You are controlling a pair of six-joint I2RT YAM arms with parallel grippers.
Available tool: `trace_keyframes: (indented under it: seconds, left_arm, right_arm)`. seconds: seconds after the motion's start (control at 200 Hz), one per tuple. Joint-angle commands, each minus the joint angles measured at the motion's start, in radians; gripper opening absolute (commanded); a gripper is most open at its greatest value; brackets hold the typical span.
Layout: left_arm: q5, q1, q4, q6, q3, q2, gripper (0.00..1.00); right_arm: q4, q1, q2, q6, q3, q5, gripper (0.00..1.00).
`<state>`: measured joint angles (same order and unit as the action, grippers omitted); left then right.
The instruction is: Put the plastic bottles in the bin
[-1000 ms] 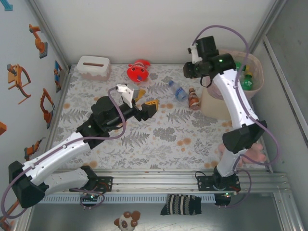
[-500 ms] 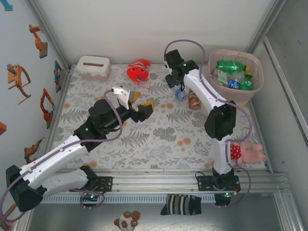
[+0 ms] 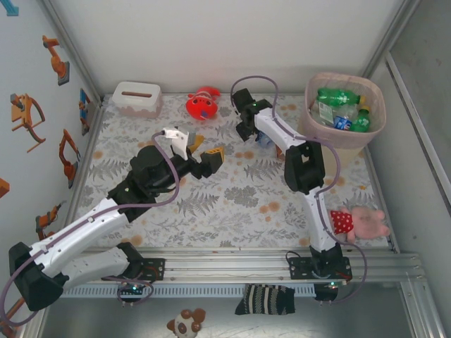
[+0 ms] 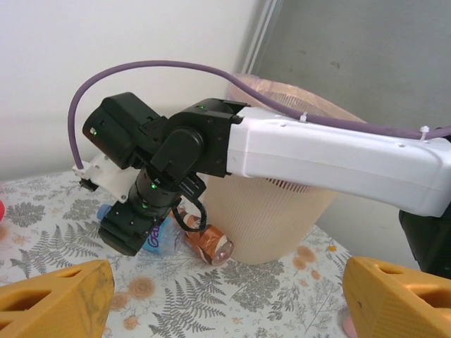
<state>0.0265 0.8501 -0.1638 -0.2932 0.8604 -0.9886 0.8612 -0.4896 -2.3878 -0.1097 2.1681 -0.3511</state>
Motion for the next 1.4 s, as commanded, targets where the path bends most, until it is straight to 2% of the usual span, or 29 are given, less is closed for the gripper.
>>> trace_keyframes:
  seconds: [0.0, 0.426, 0.656, 1.167, 1.392]
  left_arm:
    - [-0.002, -0.008, -0.024, -0.024, -0.015, 0.021, 0.84]
    - [0.003, -0.018, -0.028, -0.045, -0.017, 0.016, 0.84]
    - [0.007, -0.021, -0.043, -0.058, -0.018, 0.008, 0.84]
    - [0.012, -0.029, -0.050, -0.070, -0.025, 0.012, 0.84]
    - [0.013, -0.033, -0.063, -0.076, -0.035, 0.020, 0.84]
  right_arm:
    - [-0.014, 0.021, -0.034, -0.007, 0.043, 0.023, 0.81]
    - [0.017, 0.064, -0.082, 0.048, 0.000, 0.203, 0.79]
    - [0.046, 0.063, -0.067, 0.082, -0.013, 0.247, 0.72]
    - [0.089, 0.062, 0.064, 0.158, -0.034, 0.296, 0.50]
    - [0.106, 0.063, 0.171, 0.169, -0.041, 0.314, 0.49]
